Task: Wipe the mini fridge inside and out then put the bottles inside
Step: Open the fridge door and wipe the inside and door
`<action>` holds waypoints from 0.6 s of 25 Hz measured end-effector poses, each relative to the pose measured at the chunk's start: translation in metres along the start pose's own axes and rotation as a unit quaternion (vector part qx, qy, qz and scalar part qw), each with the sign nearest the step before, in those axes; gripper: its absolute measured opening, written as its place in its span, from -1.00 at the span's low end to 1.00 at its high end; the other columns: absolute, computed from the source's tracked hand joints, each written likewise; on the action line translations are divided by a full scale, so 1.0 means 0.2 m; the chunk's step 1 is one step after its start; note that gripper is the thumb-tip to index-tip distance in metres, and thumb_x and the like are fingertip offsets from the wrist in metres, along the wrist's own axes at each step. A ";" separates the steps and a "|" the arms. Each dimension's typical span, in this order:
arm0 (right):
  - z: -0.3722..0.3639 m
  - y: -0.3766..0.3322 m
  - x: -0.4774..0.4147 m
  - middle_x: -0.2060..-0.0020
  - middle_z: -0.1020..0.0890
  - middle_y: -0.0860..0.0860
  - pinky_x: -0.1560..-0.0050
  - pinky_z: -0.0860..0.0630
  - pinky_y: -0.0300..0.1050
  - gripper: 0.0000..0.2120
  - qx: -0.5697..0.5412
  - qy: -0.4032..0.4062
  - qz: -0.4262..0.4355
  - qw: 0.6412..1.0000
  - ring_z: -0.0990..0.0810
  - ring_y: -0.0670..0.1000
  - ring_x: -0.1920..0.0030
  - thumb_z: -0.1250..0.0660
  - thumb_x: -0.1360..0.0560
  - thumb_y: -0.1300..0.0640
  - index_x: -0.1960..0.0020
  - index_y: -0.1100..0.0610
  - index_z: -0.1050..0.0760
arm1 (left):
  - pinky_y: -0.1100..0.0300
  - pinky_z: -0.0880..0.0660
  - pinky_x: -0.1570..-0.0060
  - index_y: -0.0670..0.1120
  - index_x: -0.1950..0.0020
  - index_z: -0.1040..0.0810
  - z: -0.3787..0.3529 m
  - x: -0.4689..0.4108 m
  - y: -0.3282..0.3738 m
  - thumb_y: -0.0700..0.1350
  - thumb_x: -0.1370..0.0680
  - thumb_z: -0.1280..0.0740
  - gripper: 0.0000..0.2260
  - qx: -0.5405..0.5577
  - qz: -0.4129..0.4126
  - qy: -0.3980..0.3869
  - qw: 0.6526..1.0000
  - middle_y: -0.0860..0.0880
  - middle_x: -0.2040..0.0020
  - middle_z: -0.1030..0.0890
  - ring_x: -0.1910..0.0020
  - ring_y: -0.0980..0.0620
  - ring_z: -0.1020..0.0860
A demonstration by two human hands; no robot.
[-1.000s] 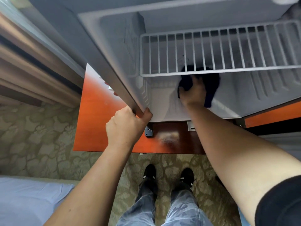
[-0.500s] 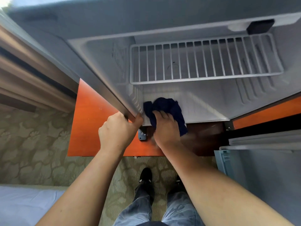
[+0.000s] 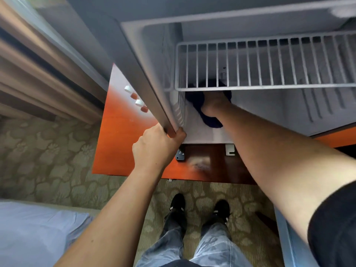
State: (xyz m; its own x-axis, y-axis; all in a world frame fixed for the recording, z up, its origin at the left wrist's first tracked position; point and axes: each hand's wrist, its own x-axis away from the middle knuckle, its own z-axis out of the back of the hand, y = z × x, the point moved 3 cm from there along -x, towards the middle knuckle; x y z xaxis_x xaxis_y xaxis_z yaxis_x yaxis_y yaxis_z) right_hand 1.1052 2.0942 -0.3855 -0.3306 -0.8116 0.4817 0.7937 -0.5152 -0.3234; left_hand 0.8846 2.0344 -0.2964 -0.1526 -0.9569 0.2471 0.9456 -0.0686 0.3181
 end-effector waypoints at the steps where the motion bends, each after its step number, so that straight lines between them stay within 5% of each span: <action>1: -0.03 0.00 0.06 -0.45 -0.48 0.17 -0.41 -0.48 0.06 -0.44 0.003 0.012 0.015 1.000 -0.44 0.22 -0.46 -0.31 -0.60 0.25 -0.57 0.06 -0.32 | 0.04 -0.44 0.13 0.05 0.18 -0.47 0.01 0.00 0.01 0.32 -0.49 -0.25 -0.65 -0.001 -0.002 -0.006 1.000 0.05 0.30 -0.45 0.16 -0.23 -0.52; 5: -0.27 -0.04 0.45 -0.33 -0.57 0.09 -0.22 -0.56 0.09 -0.43 0.043 0.044 0.069 0.996 -0.44 0.18 -0.38 -0.29 -0.56 0.29 -0.52 -0.05 -0.37 | 0.04 -0.40 0.12 0.03 0.15 -0.48 0.02 0.00 0.02 0.30 -0.49 -0.24 -0.66 0.008 0.001 -0.027 1.000 0.05 0.33 -0.41 0.18 -0.23 -0.47; 11: -0.55 0.04 0.90 -0.21 -0.66 0.10 -0.11 -0.52 -0.19 -0.51 -0.129 -0.057 -0.002 0.990 -0.61 0.11 -0.27 -0.32 -0.49 0.32 -0.36 -0.01 -0.53 | -0.01 -0.52 0.03 0.03 0.08 -0.51 0.05 0.01 0.02 0.31 -0.45 -0.23 -0.64 0.004 -0.001 -0.038 0.999 -0.11 0.14 -0.58 0.10 -0.27 -0.57; 15: -0.29 0.17 0.94 -0.08 -0.73 -0.01 0.02 -0.32 -0.56 -0.61 -0.333 0.175 -0.040 0.926 -0.67 -0.01 -0.15 -0.39 -0.50 0.34 -0.26 0.05 -0.64 | -0.02 -0.55 0.00 0.05 0.14 -0.45 0.05 0.02 0.02 0.32 -0.47 -0.22 -0.66 0.018 -0.004 -0.040 0.999 -0.10 0.16 -0.56 0.09 -0.27 -0.57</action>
State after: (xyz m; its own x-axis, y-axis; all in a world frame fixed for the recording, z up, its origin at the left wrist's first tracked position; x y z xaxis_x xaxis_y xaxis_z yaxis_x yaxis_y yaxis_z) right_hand 1.0401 1.9086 -0.3527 -0.6125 -0.7433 0.2689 0.3082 -0.5378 -0.7847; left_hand 0.8843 2.0337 -0.2843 -0.1832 -0.9308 0.3164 0.9335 -0.0638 0.3529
